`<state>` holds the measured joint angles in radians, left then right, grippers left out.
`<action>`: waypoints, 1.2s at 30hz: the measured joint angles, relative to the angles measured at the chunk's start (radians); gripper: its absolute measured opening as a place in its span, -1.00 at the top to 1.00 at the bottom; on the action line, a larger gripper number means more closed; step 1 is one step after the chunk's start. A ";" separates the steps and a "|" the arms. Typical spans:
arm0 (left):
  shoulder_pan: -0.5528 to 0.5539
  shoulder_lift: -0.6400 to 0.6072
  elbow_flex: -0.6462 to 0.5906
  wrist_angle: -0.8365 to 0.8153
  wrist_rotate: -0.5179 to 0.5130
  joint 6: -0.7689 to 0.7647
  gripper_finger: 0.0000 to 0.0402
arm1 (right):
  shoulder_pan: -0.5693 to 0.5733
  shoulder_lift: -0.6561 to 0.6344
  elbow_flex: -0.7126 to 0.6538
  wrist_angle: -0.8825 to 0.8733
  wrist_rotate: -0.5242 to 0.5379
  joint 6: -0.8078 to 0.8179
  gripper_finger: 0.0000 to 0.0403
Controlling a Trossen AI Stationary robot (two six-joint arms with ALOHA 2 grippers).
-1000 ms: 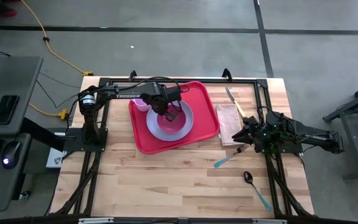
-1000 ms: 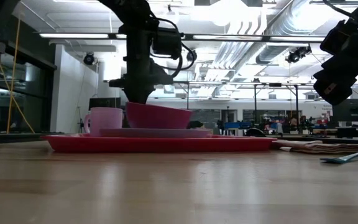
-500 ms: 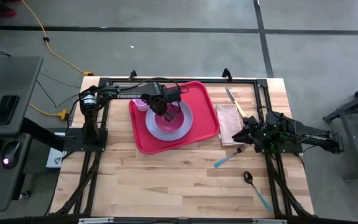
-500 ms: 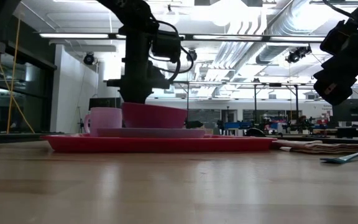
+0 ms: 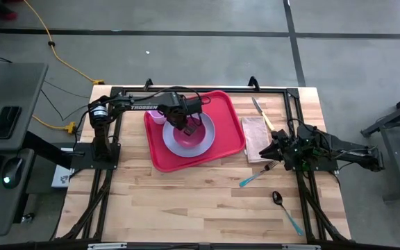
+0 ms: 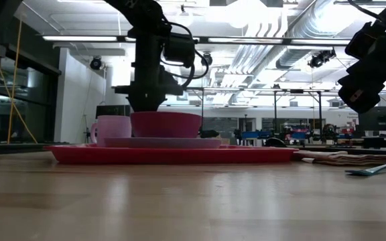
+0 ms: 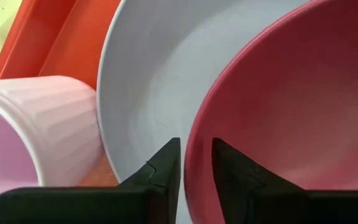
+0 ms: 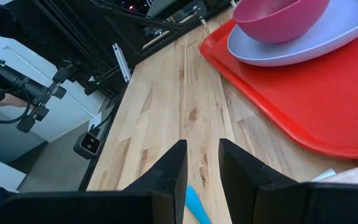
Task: Set up tray
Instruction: Stack the pink bowl on the purple plate, then put the brown napkin on the red tray to the right of the purple plate
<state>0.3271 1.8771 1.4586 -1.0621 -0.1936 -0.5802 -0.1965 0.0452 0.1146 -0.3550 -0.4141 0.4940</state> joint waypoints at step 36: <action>-0.085 -0.439 0.003 0.046 0.077 -0.147 0.33 | 0.000 0.000 0.000 0.001 0.066 0.023 0.65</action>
<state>0.2419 1.4385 1.4612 -1.0164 -0.1167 -0.7271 -0.1967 0.0456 0.1148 -0.3544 -0.3484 0.5172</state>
